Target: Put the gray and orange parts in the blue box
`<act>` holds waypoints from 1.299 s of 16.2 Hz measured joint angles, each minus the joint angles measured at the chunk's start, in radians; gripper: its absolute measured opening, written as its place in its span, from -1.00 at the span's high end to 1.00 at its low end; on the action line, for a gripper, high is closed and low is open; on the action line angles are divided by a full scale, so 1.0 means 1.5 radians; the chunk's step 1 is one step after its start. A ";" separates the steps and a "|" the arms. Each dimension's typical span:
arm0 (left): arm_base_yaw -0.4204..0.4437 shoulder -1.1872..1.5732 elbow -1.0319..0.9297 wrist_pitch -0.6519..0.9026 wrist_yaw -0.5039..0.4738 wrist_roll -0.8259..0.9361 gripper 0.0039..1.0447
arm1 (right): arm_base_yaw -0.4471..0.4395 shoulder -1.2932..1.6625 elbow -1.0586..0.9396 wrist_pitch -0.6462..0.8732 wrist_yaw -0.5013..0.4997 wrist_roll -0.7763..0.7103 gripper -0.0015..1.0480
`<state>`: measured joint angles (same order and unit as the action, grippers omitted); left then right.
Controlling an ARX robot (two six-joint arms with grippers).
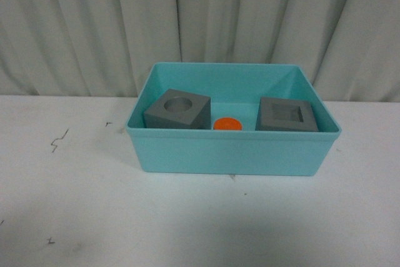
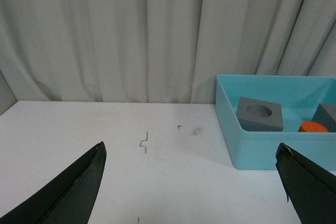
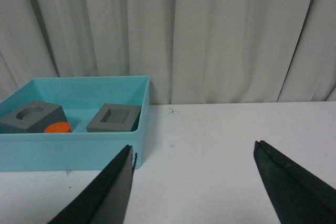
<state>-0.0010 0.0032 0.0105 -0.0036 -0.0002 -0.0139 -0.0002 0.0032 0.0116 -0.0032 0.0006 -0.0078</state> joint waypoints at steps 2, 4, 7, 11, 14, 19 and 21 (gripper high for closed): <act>0.000 0.000 0.000 0.000 0.000 0.000 -0.88 | 0.000 0.000 0.000 0.000 0.000 0.000 -0.68; 0.000 0.000 0.000 0.000 0.000 0.000 -0.88 | 0.000 0.000 0.000 0.000 0.000 0.000 -0.78; 0.000 0.000 0.000 0.000 0.000 0.000 -0.88 | 0.000 0.000 0.000 0.000 0.000 0.000 -0.87; 0.000 0.000 0.000 0.000 0.000 0.000 -0.88 | 0.000 0.000 0.000 0.000 0.000 0.000 -0.87; 0.000 0.000 0.000 0.000 0.000 0.000 -0.88 | 0.000 0.000 0.000 0.000 0.000 0.000 -0.87; 0.000 0.000 0.000 0.000 0.000 0.000 -0.88 | 0.000 0.000 0.000 0.000 0.000 0.000 -0.87; 0.000 0.000 0.000 0.000 0.000 0.000 -0.88 | 0.000 0.000 0.000 0.000 0.000 0.000 -0.87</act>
<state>-0.0010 0.0032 0.0105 -0.0040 -0.0002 -0.0139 -0.0002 0.0032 0.0116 -0.0032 0.0006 -0.0078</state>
